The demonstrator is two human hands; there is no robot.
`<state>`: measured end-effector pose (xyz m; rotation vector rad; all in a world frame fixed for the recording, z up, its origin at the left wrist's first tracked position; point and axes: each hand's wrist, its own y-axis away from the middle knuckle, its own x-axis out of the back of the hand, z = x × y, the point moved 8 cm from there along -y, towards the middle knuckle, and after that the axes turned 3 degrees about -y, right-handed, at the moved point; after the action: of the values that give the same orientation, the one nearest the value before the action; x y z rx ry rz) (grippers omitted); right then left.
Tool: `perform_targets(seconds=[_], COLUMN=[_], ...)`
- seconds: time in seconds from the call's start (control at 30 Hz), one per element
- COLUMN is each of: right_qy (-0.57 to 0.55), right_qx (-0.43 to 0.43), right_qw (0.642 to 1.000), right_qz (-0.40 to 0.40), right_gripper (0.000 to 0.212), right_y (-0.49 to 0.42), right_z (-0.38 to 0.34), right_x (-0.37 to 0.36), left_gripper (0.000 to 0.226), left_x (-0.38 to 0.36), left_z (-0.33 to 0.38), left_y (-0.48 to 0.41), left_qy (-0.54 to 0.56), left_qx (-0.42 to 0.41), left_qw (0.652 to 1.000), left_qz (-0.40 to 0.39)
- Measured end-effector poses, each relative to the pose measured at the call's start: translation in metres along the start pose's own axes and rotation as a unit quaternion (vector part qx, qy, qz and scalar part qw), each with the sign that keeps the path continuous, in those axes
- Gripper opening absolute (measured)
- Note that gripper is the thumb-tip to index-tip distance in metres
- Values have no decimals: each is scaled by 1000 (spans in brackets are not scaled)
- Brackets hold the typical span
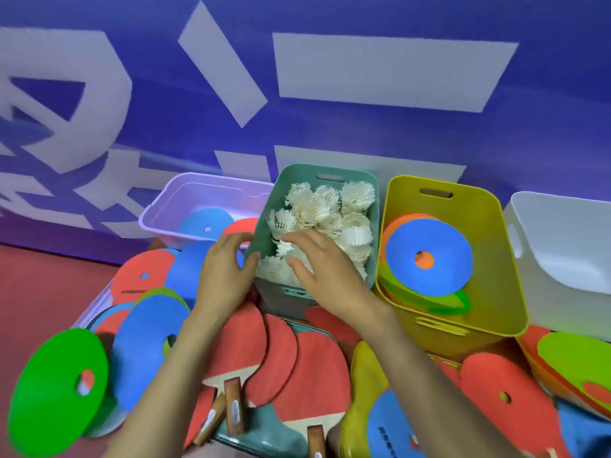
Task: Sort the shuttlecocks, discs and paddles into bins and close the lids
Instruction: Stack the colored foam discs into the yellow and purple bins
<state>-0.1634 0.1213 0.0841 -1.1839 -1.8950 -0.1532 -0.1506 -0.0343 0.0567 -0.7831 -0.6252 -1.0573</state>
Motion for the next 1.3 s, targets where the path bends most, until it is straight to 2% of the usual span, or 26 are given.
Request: perform_targets(seconds=[0.2, 0.37, 0.5, 0.57, 0.73, 0.83, 0.9, 1.0, 1.1, 1.17, 1.3], right_qy=[-17, 18, 66, 96, 127, 114, 102, 80, 73, 87, 97], right_qx=[4, -105, -229, -252, -243, -232, -228, -230, -208, -206, -189], right_qw=[998, 982, 953, 945, 955, 965, 968, 969, 971, 969, 964], right_qz=[-56, -154, -186, -186, -115, -33, 11, 51, 93, 105, 158], right_gripper=[36, 37, 37, 30, 23, 21, 19, 13, 17, 22, 33], right_y=[-56, -65, -58, -58, -62, -68, -71, -78, -86, -89, -93], right_z=[-45, -40, -31, -34, -48, -54, -57, -62, -68, -66, -58], right_x=[-117, -213, -251, -255, -233, -206, -190, -170, -147, -132, -88], left_gripper=[28, 36, 33, 28, 14, 13, 22, 14, 21, 19, 11], left_x=[38, 33, 16, 13, 18, 21, 28, 40, 62, 72, 74], left_z=[-154, -248, -291, -295, -287, -273, -264, -255, -242, -233, -203], left_y=[-21, -5, 2, 5, 4, -4, -13, -33, -56, -67, -80], left_qy=[9, -11, -11, 5, 58, 123, 155, 180, 201, 258, 398], left_qx=[73, 93, 84, 78, 54, 51, 60, 73, 86, 115, 178], left_qw=[997, 987, 968, 957, 951, 944, 945, 953, 960, 948, 894], left_qz=[-34, -131, -237, -281, -299, -302, -282, -234, -174, -146, -105])
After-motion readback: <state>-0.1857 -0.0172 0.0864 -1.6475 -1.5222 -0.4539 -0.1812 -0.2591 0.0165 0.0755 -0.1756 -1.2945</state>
